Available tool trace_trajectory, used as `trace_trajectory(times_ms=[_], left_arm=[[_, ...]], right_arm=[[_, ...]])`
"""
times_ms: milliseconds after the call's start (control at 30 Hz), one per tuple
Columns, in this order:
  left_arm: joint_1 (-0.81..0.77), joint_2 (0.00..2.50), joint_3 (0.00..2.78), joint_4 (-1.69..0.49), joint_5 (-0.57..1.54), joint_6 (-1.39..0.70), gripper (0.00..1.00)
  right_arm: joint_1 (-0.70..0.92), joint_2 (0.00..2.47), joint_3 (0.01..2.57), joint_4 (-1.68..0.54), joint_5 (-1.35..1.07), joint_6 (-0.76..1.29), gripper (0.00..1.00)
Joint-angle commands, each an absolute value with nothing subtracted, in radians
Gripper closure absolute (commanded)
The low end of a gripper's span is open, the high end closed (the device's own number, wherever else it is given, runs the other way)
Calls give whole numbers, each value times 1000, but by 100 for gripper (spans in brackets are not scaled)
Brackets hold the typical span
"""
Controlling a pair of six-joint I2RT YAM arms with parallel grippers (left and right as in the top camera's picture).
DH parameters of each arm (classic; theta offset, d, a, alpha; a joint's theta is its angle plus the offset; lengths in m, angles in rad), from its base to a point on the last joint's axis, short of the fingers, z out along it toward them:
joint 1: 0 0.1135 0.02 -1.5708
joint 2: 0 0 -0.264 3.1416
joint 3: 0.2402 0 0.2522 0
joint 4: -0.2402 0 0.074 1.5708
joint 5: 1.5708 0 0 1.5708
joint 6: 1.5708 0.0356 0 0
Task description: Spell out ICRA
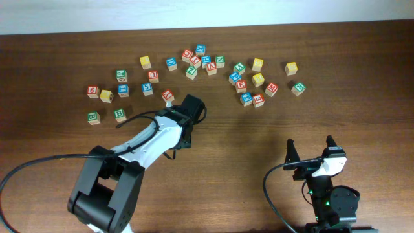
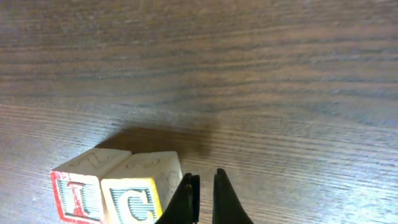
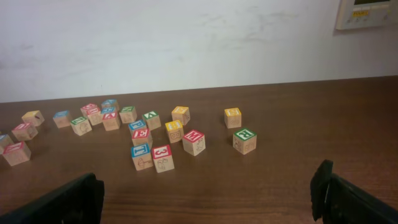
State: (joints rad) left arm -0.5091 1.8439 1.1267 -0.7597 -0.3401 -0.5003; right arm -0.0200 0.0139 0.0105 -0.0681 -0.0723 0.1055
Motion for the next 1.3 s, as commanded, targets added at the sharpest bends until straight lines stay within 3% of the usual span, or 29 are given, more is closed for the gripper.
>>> trace_trajectory(times_ms=[0,767,1133,1267], left_arm=[[-508,1849,1113,-761,-337,-499,99],[-508,1849,1113,-824,-374,-499,100],[-508,1849,1113,-754,-354,-500,94],[-507,1849,1114,-726,-339,-499,100]], right_arm=[[-27,7,6,-74,-70,109,2],[-27,7,6,-74,-70,109,2],[-27,7,6,-74,-70,109,2],[-27,7,6,-74,-70,109,2]])
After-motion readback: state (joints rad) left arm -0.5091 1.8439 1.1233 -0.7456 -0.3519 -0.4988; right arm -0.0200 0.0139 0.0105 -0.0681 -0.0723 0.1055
